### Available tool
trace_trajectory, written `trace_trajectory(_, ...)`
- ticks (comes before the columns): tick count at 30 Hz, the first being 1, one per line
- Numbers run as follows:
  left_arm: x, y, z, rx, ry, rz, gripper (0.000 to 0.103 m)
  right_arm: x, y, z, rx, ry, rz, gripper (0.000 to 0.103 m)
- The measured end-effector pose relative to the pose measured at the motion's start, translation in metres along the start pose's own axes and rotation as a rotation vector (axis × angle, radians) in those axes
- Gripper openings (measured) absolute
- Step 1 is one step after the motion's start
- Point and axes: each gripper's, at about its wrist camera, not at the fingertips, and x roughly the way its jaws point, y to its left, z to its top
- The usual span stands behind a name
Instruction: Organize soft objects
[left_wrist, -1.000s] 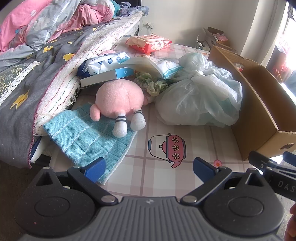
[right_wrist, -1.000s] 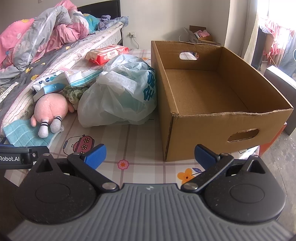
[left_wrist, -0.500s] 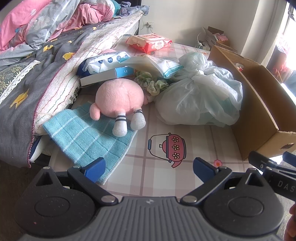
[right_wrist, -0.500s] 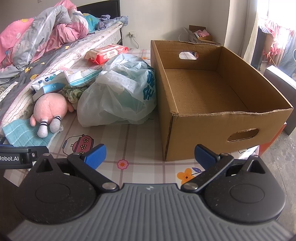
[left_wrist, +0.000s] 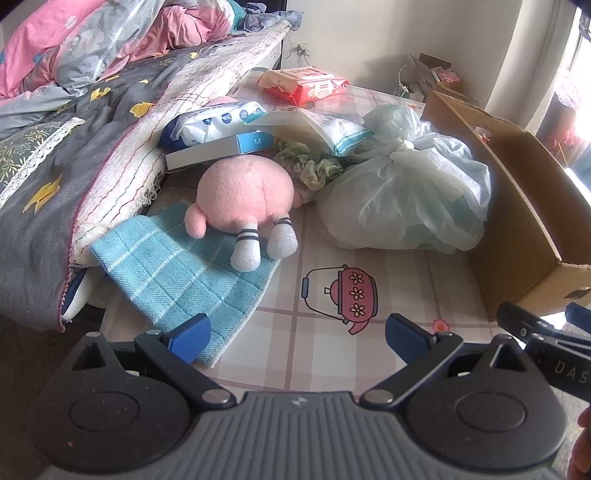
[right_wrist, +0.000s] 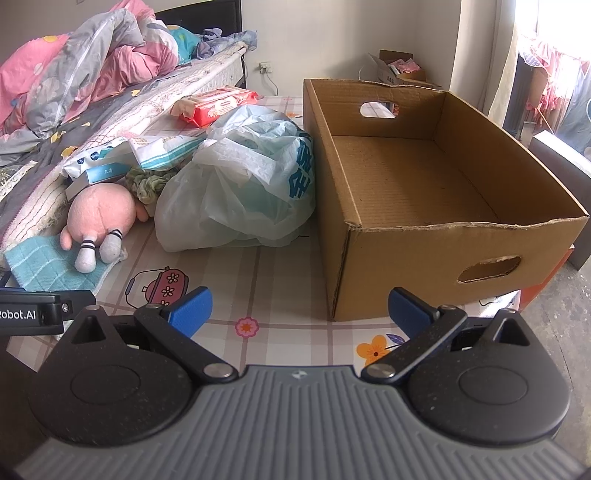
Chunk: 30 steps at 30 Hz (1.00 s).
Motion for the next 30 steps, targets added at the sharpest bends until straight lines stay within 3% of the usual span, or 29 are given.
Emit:
trace_trajectory(11,-0.006,0.023,0.004,-0.028,-0.044,0.048,0.101,0.004,0.014,0.006,-0.040,-0.010,0.065,0.102)
trace_trajectory(16,-0.011,0.042,0.012,-0.038,-0.098,0.091,0.101,0.004,0.029,0.021,-0.100,-0.058,0.095,0.102)
trace_trajectory(23,-0.015,0.078,0.035,-0.077,-0.198,0.050,0.101,0.004,0.050,0.055,-0.153,-0.135,0.181,0.102)
trace_trajectory(26,-0.013,0.094,0.047,-0.115,-0.242,0.018,0.101,0.010,0.055,0.073,-0.130,-0.151,0.242,0.102)
trace_trajectory(30,-0.007,0.104,0.063,-0.109,-0.270,0.031,0.101,0.022,0.066,0.095,-0.088,-0.155,0.304,0.102)
